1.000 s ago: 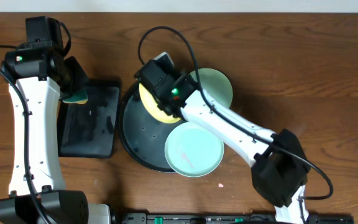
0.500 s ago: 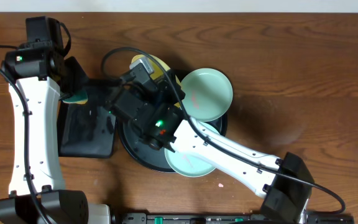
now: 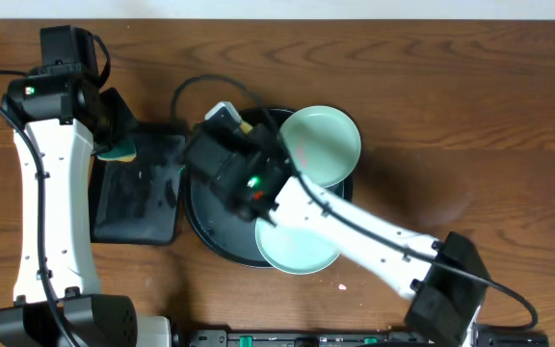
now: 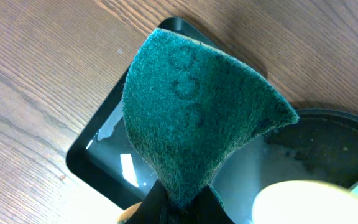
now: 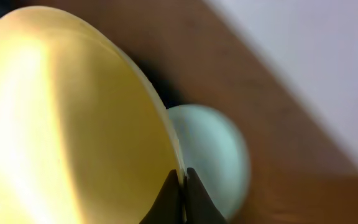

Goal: Clean dirty plates on tray and stack at the side
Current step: 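Lift the yellow plate with the right gripper and place it right of tray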

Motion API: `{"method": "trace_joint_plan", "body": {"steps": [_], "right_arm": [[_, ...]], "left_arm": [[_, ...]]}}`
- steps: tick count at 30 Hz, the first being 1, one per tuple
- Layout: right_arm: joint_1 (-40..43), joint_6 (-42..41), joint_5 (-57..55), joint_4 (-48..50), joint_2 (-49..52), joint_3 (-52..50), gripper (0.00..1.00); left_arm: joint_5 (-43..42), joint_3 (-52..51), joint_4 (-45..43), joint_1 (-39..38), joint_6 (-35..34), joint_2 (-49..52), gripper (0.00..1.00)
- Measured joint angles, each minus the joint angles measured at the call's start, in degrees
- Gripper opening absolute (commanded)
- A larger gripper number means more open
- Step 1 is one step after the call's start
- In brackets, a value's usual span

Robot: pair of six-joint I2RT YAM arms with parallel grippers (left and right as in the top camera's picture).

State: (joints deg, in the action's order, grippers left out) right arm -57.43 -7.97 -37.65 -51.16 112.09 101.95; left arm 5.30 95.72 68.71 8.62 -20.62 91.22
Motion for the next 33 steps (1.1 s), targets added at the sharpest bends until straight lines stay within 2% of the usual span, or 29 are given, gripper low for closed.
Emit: {"method": "trace_joint_plan", "body": {"steps": [6,8,11,13,17,20,24,29,33], "right_arm": [[10.95,-1.29,24.52,-0.48,-0.15,-0.02,0.01],[17.68,-1.7,35.01,-0.81,-1.01,-0.02,0.01],[22.77,-1.99,42.71,-2.36,-2.73,-0.02,0.01],[29.64,-2.21,47.21,-4.52,-6.01,-0.02,0.01],[42.66,-2.4,51.6,-9.73,-11.58,0.0,0.01],[50.03,-2.49,52.61,-13.92,-13.68,0.0,0.01],[64.22,-1.46,53.33,-20.26,-14.56,-0.5,0.01],[71.93,-0.44,51.98,-17.92,-14.69,-7.91,0.01],[72.94,-0.11,49.75,-11.37,-14.67,-17.4,0.01]], "left_arm": [[0.0,0.0,0.13,0.0,0.0,0.0,0.07],[0.0,0.0,0.13,0.0,0.0,0.0,0.07],[0.0,0.0,0.13,0.0,0.0,0.0,0.07],[0.0,0.0,0.13,0.0,0.0,0.0,0.08],[0.0,0.0,0.13,0.0,0.0,0.0,0.07],[0.0,0.0,0.11,0.0,0.0,0.0,0.07],[0.0,0.0,0.13,0.0,0.0,0.0,0.07],[0.0,0.0,0.13,0.0,0.0,0.0,0.07],[0.0,0.0,0.15,0.0,0.0,0.0,0.07]]}}
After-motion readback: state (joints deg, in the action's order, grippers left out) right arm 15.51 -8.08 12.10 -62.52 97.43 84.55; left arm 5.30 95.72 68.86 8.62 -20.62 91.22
